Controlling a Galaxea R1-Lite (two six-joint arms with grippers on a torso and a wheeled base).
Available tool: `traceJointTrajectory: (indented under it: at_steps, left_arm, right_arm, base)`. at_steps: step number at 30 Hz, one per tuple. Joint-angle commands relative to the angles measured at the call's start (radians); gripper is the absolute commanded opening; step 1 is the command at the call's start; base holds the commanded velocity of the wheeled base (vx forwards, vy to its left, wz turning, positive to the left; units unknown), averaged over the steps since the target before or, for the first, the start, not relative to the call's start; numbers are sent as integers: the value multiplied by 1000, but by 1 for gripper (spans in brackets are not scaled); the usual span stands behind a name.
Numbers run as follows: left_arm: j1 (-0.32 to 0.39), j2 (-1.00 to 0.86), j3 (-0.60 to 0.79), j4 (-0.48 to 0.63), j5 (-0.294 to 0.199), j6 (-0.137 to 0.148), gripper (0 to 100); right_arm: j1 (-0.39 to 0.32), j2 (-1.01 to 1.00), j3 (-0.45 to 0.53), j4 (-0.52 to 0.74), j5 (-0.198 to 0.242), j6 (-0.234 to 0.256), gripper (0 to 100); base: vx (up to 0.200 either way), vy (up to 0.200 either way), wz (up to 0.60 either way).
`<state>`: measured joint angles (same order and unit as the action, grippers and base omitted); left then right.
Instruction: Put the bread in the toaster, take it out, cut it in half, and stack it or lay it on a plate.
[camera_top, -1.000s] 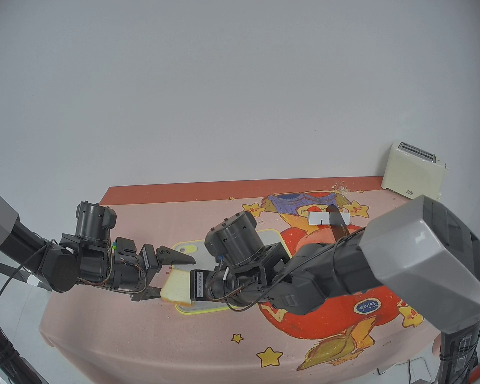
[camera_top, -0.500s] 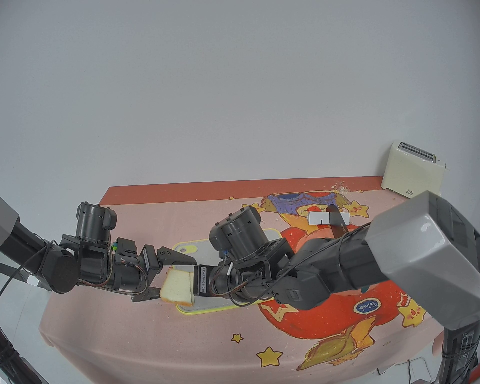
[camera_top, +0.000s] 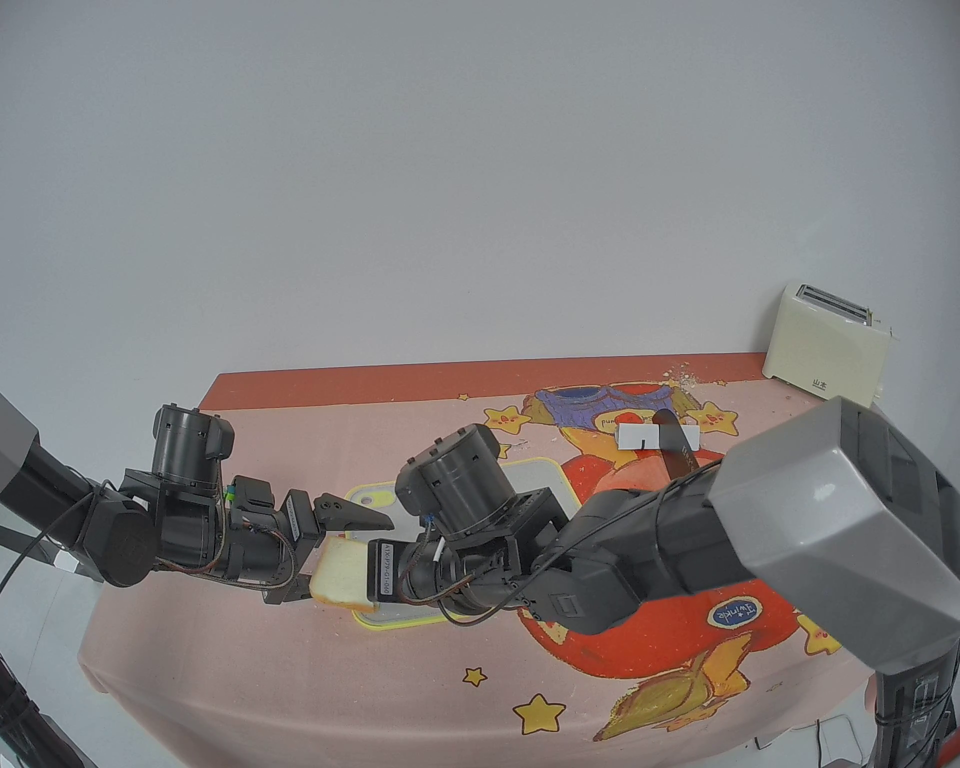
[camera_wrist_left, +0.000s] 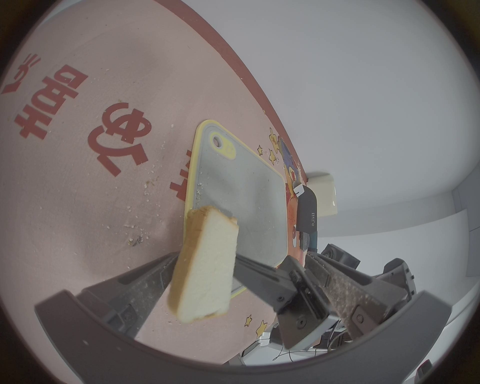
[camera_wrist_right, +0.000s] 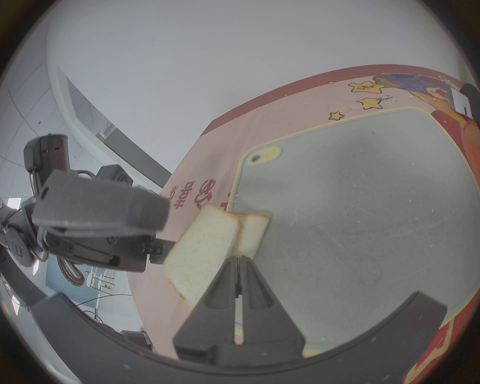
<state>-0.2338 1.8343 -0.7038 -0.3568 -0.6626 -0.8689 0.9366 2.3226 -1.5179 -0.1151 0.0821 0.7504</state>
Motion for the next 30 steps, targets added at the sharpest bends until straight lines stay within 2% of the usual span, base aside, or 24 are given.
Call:
traceJointTrajectory:
  at_steps: [1,4,14,23,30]
  left_arm:
    - [1,0,1,-1,0,-1,100]
    - [1,0,3,-1,0,1,100]
    - [1,3,7,-2,0,1,100]
    - [2,2,10,-2,0,1,100]
    - [2,3,7,-2,0,-1,100]
  right_arm:
    - [8,3,-22,2,-2,9,0]
    - [-1,-6,-12,8,-5,9,0]
    - [-53,-72,114,-1,-10,3,0]
    - [-134,-315,263,9,4,4,0]
    - [-142,-445,381,6,4,1,0]
  base:
    - [0,0,0]
    - [0,0,0]
    - [0,0,0]
    - [0,0,0]
    - [0,0,0]
